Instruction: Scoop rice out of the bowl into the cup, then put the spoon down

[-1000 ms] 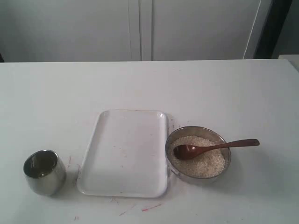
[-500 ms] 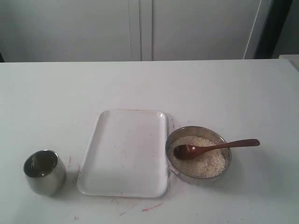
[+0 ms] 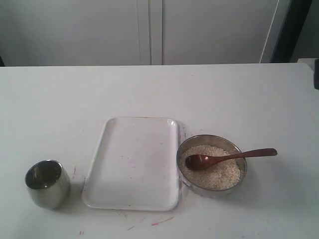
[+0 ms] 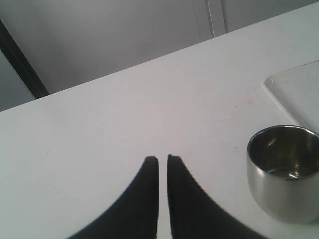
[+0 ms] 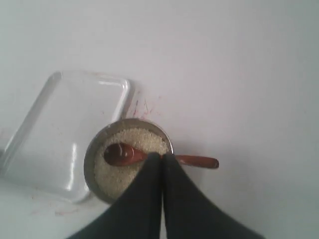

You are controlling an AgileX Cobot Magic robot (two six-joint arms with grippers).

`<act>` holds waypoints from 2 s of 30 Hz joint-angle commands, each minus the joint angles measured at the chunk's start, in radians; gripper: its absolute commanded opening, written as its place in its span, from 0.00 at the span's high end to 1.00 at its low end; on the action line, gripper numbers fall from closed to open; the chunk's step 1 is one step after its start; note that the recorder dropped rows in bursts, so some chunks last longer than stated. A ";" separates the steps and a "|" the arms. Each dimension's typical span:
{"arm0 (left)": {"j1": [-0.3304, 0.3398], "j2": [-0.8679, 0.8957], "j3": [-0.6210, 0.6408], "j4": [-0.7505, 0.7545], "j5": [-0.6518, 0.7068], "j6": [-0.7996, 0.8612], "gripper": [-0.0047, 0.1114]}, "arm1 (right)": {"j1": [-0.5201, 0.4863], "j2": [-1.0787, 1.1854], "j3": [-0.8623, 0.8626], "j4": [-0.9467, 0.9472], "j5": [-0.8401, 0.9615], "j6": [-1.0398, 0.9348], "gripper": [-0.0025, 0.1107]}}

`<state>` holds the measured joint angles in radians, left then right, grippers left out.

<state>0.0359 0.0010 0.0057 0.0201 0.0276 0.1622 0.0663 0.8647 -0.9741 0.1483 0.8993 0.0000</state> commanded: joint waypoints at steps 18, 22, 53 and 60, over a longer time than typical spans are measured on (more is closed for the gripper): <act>-0.003 -0.001 -0.006 -0.011 -0.006 -0.001 0.84 | 0.003 0.509 -0.319 0.034 0.322 -0.502 0.98; -0.003 -0.001 -0.006 -0.011 -0.006 -0.001 0.84 | 0.003 0.512 -0.303 0.034 0.322 -0.690 0.98; -0.003 -0.001 -0.006 -0.011 -0.006 -0.001 0.84 | 0.063 0.533 -0.119 -0.070 0.147 -1.255 0.61; -0.003 -0.001 -0.006 -0.011 -0.006 -0.001 0.84 | 0.063 0.564 -0.117 -0.074 0.156 -1.300 0.53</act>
<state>0.0359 0.0010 0.0057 0.0201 0.0276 0.1622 0.1280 1.4175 -1.0960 0.0800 1.0524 -1.2525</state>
